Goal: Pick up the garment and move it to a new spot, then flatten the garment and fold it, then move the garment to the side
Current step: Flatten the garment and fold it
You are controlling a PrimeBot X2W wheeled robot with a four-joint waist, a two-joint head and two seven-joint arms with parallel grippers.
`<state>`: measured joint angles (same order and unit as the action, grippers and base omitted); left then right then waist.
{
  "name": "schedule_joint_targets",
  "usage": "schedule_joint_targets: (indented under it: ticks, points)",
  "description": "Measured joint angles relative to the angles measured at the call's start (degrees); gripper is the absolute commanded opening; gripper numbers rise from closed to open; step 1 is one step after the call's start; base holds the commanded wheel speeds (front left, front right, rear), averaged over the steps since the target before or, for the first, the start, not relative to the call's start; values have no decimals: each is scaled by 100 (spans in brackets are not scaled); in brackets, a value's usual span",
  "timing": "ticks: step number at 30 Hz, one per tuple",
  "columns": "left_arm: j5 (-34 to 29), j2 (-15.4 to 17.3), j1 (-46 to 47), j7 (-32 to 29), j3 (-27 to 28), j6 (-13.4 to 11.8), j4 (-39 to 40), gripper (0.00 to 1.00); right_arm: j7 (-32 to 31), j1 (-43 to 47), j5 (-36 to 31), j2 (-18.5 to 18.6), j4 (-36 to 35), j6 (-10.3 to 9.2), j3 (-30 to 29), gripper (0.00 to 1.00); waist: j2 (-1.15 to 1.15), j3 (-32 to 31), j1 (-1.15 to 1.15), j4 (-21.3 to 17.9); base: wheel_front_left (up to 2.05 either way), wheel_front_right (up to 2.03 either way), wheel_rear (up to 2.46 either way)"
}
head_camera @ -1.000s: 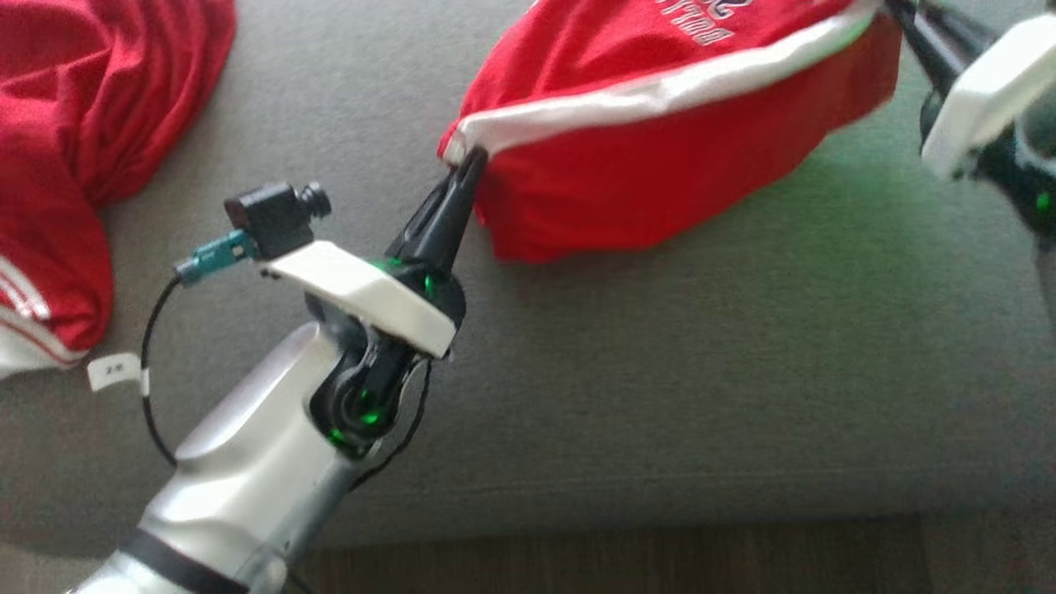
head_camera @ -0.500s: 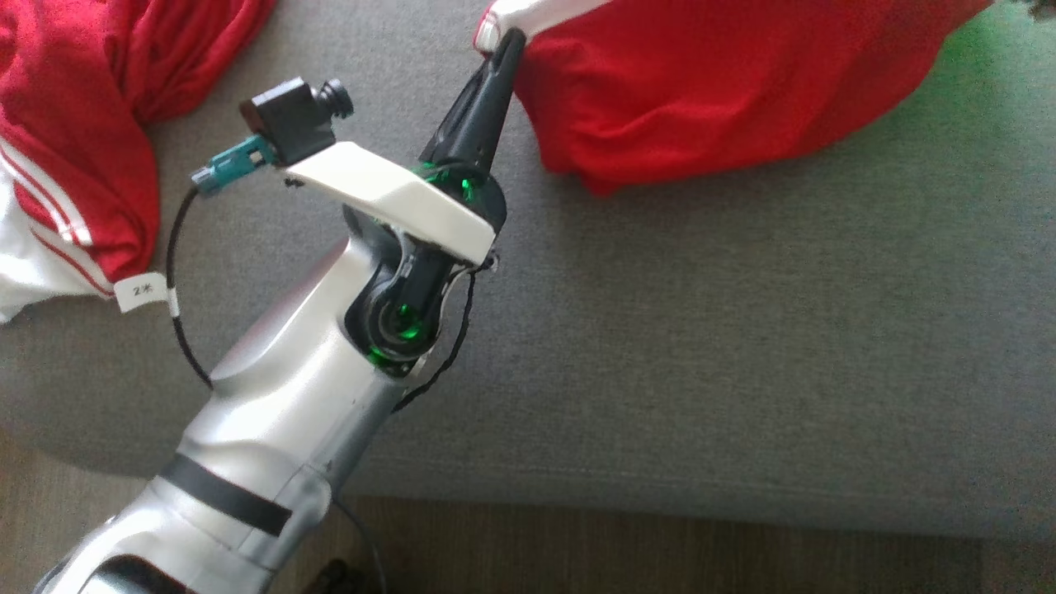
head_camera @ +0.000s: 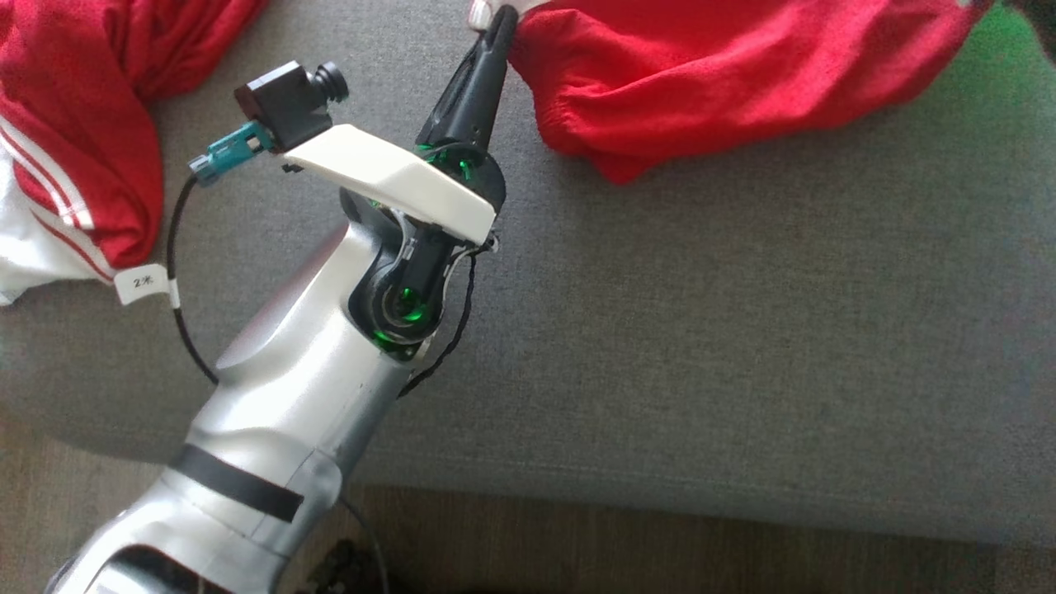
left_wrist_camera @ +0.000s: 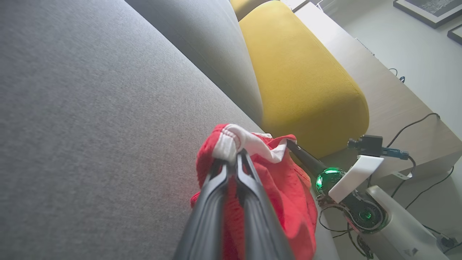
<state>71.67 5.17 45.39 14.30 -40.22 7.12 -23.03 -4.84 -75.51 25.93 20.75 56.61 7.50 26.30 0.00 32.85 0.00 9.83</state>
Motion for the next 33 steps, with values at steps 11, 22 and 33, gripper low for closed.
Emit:
schedule_joint_targets:
  ticks: [11,22,33]
  points:
    - [-552,-164,12,22,421,1,-369,11,1076,-125,345,31,324,0,482,100,0,-8,0,-29,0,0,0]
    - [-2171,-178,-271,41,1296,-3,-323,100,1056,-166,979,93,659,0,765,100,0,-196,0,-56,0,0,0]
    - [-4533,-323,-1631,41,1819,-416,1341,100,586,211,1083,522,1095,1,1180,100,0,-214,-1,262,0,0,0]
